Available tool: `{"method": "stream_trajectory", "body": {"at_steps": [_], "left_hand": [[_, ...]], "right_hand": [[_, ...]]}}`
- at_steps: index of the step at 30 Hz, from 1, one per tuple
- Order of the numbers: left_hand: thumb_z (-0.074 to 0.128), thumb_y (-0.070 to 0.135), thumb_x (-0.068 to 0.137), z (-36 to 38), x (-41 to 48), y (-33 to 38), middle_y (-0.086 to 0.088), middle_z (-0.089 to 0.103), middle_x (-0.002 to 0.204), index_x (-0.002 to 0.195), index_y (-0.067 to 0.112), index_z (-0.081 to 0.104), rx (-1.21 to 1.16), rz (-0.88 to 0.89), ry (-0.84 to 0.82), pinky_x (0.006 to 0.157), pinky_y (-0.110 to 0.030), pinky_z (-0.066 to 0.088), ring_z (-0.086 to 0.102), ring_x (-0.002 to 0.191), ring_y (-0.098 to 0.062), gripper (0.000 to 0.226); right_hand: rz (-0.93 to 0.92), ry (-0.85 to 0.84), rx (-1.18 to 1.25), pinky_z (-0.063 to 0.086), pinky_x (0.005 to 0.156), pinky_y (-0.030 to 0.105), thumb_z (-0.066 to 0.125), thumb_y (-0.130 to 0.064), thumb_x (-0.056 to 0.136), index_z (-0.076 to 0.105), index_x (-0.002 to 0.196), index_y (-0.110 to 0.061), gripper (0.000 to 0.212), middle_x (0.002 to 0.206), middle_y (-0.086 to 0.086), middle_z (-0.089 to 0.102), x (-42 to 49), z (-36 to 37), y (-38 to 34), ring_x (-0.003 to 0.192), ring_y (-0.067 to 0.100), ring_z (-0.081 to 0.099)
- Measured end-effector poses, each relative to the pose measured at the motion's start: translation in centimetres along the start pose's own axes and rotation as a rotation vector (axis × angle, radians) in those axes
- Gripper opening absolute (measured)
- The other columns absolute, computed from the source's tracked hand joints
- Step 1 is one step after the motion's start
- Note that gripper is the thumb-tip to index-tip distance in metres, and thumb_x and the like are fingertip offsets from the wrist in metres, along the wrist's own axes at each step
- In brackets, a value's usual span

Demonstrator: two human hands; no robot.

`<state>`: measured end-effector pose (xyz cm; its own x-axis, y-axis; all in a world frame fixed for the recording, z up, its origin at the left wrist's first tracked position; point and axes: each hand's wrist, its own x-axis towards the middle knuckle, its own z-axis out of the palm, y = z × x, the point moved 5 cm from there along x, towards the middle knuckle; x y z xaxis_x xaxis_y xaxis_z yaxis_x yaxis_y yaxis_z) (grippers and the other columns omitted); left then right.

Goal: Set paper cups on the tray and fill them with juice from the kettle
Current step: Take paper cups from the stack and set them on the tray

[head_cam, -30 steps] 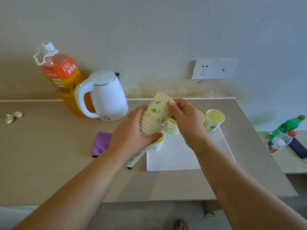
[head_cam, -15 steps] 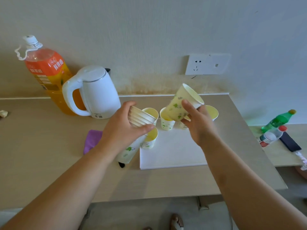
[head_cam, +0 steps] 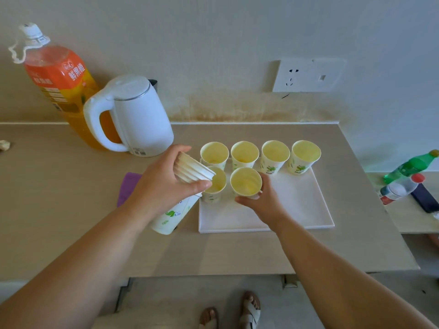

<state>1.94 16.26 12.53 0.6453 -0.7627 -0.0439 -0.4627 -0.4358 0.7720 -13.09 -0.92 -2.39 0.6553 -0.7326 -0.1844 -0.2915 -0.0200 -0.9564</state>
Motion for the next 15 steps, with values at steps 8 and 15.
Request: {"method": "stream_trajectory", "body": {"at_steps": [8,15], "left_hand": [[0.083,0.041,0.066,0.45,-0.19,-1.01,0.015,0.051,0.107,0.131,0.034,0.044,0.018,-0.039,-0.011,0.072,-0.006,0.035,0.049,0.1,-0.005,0.076],[0.083,0.039,0.067,0.68,-0.19,-0.49,0.019,0.047,0.103,0.133,0.034,0.044,0.04,-0.031,-0.002,0.07,0.006,0.031,0.044,0.097,-0.002,0.077]], "right_hand": [[-0.049,0.039,-0.108,0.044,0.09,0.029,0.084,-0.009,0.067,0.041,0.131,-0.02,0.078,0.112,-0.012,0.055,-0.03,0.02,-0.23,0.104,0.012,0.054],[-0.04,0.029,-0.125,0.042,0.085,0.026,0.082,-0.011,0.07,0.044,0.127,-0.023,0.07,0.107,-0.015,0.057,0.33,-0.21,-0.03,0.101,0.011,0.056]]}}
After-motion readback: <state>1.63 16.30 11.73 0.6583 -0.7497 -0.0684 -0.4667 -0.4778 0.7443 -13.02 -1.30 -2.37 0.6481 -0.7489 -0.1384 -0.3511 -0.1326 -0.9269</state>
